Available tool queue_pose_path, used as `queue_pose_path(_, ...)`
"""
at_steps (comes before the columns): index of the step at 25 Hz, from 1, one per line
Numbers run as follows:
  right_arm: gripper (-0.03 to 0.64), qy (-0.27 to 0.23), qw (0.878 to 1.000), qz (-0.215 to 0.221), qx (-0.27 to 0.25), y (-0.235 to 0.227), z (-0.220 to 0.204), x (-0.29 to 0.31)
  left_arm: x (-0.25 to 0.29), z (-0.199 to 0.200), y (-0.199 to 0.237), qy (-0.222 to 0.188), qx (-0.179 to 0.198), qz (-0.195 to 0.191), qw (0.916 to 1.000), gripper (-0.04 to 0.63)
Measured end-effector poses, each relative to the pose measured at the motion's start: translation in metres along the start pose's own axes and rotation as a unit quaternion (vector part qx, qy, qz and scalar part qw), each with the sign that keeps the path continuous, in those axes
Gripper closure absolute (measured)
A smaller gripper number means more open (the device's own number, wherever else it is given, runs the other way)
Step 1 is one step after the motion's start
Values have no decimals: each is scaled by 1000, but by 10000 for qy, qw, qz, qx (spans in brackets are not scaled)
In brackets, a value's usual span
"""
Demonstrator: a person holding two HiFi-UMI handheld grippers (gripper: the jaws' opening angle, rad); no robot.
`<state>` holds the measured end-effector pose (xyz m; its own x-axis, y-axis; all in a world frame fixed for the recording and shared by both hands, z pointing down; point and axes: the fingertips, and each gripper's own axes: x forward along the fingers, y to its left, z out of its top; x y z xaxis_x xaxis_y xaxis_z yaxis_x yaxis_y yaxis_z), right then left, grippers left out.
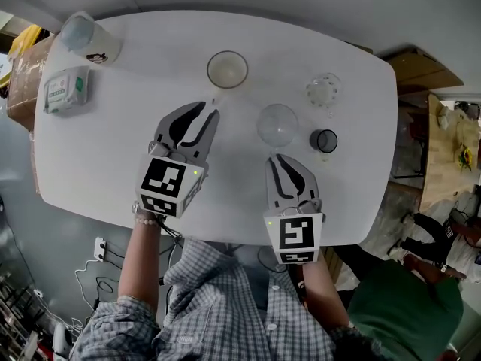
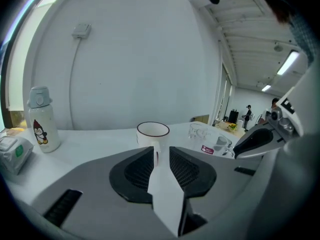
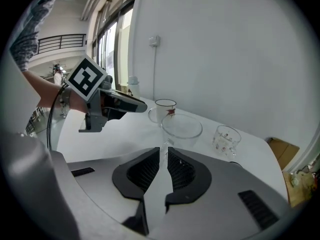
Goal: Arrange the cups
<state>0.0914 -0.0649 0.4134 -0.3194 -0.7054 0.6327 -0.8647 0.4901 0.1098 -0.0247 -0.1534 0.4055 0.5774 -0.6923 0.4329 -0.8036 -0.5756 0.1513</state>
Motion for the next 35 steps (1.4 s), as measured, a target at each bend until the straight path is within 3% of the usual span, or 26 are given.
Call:
queue_pose_path(6,560,-20,9989,-34,-472,-5,8,10,17,-15,11,373,105,282,9988,514)
queue_pose_path(15,561,-264,9986,-9,-459,-16,27,33,24,-18,10,442,-241,407,9979,525)
queue_pose_path(35,563,-613,9978,-173,-169,-31,52,67,24,-22,2,492,-561,459,9962,528)
